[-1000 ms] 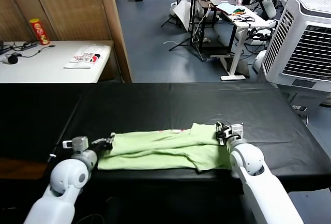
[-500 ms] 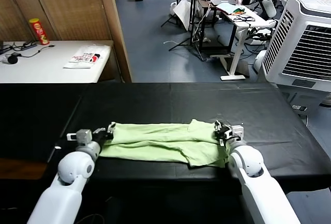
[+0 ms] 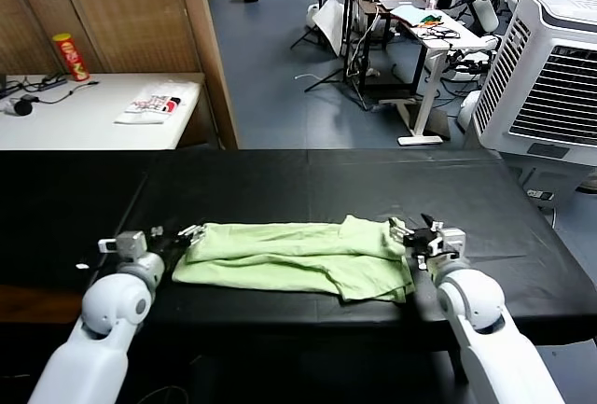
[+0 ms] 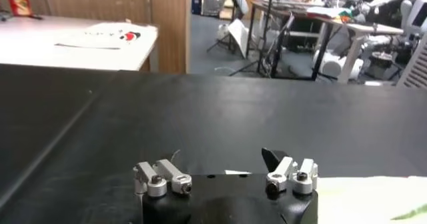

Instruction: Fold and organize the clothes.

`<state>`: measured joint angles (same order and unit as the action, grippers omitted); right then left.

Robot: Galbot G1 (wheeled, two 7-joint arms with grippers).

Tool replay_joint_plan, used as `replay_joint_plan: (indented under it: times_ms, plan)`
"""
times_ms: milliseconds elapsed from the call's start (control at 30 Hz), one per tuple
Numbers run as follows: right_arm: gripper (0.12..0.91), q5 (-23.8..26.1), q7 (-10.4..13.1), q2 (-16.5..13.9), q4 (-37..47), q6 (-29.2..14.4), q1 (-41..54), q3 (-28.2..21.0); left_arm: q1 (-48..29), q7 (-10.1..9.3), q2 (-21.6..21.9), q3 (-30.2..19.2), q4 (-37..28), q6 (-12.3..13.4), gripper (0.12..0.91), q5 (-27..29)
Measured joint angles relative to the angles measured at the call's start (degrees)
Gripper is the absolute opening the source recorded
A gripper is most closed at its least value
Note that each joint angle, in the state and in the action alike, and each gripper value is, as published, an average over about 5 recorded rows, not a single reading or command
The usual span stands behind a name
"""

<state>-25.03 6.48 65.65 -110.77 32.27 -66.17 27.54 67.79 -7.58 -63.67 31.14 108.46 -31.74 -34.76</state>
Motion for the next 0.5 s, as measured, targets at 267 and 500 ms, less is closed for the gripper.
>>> replay_joint_plan:
  times_ms: [267, 500]
  plan:
    - [0.798, -0.6, -0.1, -0.5, -4.6, 0.0, -3.5, 2.0, 6.0, 1.10, -3.8, 0.6, 1.3, 2.1, 0.798, 4.8]
    - [0.798, -0.6, -0.1, -0.5, -6.0, 0.0, -4.3, 2.2, 7.6, 1.62, -5.8, 0.9, -0.3, 3.0, 0.791, 5.5]
